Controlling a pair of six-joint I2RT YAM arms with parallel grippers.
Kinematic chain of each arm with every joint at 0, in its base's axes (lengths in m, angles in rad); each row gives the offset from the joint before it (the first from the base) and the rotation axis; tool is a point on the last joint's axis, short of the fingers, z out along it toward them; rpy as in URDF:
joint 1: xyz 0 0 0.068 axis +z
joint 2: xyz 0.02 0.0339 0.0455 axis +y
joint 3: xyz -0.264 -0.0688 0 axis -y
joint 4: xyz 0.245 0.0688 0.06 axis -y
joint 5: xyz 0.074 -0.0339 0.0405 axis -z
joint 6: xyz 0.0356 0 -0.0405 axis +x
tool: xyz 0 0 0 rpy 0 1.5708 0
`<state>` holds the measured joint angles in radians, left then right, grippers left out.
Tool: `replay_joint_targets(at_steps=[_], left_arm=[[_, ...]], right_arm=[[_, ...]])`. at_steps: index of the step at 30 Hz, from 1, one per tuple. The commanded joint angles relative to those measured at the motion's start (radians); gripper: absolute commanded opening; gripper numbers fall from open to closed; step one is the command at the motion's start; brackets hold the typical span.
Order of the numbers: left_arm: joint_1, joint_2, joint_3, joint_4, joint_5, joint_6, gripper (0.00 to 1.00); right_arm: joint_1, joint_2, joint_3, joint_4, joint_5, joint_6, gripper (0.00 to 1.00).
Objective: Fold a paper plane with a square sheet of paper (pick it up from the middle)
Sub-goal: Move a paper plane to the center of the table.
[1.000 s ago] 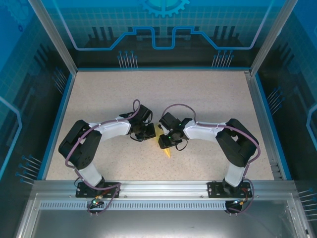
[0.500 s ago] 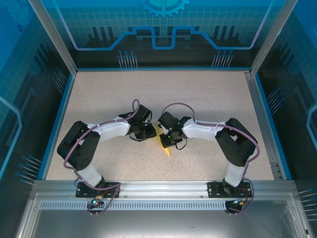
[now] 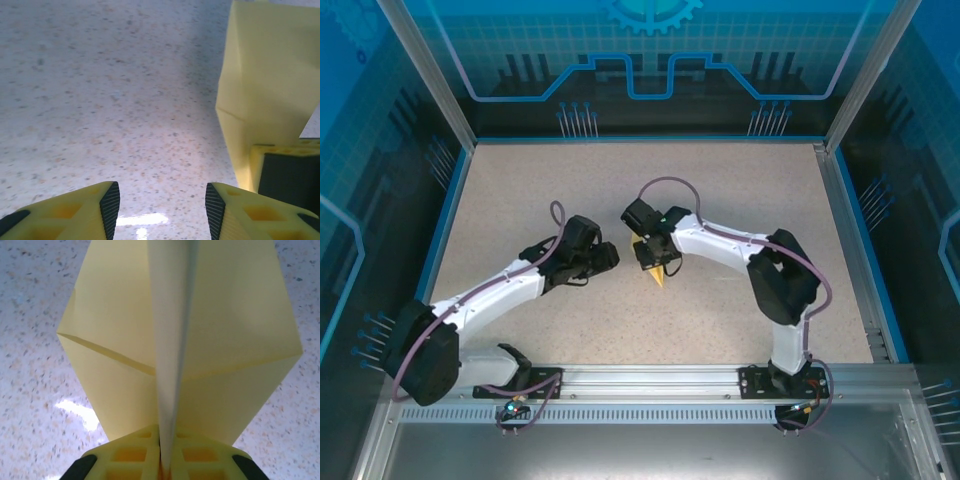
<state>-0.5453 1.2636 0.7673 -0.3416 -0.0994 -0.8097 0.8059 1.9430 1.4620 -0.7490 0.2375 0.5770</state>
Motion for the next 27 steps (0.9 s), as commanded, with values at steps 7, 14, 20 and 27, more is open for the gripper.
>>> replay_joint_targets(at_steps=[7,14,20,27], left_arm=[[0.028,-0.071,-0.059,-0.042,-0.060,-0.023,0.53],[0.036,-0.066,-0.068,-0.036,-0.055,-0.019,0.54],[0.036,-0.047,-0.060,-0.024,-0.040,-0.018,0.54],[0.036,-0.043,-0.062,-0.026,-0.039,-0.021,0.54]], right_arm=[[-0.037,0.161,0.144,-0.104,-0.012,0.134,0.13],[-0.040,0.222,0.179,-0.131,-0.005,0.150,0.17],[-0.040,0.247,0.187,-0.127,-0.017,0.149,0.21],[-0.040,0.279,0.179,-0.126,-0.022,0.149,0.26]])
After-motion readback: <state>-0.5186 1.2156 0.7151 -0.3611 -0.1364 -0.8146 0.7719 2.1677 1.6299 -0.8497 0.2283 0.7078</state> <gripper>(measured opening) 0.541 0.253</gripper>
